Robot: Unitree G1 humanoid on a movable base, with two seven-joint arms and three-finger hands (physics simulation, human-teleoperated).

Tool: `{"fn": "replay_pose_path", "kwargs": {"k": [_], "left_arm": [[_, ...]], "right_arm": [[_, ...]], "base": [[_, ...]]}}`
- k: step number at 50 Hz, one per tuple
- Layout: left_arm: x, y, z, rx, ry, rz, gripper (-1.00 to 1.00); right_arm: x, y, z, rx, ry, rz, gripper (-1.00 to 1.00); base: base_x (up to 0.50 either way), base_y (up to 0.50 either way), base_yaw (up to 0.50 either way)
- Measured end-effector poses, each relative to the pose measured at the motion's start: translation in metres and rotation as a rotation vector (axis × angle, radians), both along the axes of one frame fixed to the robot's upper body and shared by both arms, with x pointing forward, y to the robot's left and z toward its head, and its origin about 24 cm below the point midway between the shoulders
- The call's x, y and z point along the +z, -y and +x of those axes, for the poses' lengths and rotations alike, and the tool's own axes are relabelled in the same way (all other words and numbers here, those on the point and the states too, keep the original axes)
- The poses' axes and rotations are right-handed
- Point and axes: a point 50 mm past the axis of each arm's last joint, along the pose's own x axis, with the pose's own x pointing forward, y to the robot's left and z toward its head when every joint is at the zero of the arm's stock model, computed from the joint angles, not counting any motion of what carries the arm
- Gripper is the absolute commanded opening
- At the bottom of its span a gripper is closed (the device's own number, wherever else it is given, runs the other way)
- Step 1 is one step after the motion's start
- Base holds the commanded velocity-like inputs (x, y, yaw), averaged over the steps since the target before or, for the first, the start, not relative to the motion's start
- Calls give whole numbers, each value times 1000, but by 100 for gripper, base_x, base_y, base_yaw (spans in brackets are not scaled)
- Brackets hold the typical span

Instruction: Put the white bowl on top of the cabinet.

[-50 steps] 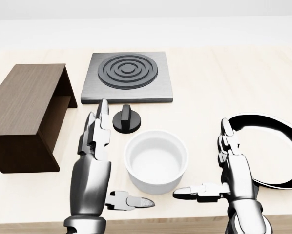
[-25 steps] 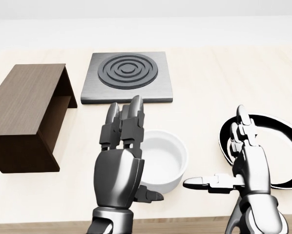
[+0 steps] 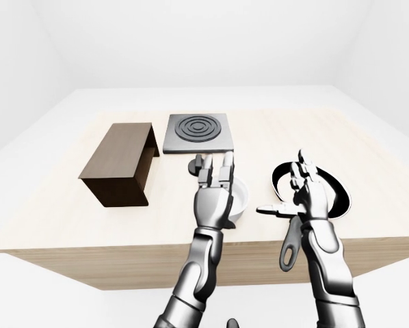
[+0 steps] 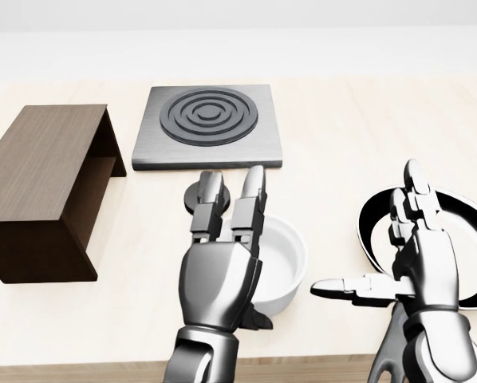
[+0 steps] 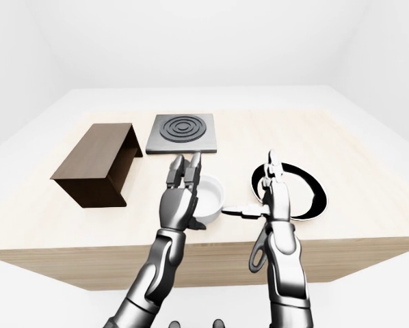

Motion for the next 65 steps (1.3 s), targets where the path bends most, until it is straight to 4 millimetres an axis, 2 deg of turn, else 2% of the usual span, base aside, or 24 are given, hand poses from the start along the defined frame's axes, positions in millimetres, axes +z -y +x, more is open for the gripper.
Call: {"fn": "replay_pose_path", "kwargs": {"k": [28, 65], "left_arm": [[-27, 7, 15, -3, -97, 96, 100], [-62, 4, 29, 12, -229, 163, 100]], "right_arm": [[8, 5, -2, -9, 35, 10, 100], [6, 1, -4, 7, 29, 6, 100]], "base": [[0, 0, 0], [0, 0, 0]]}}
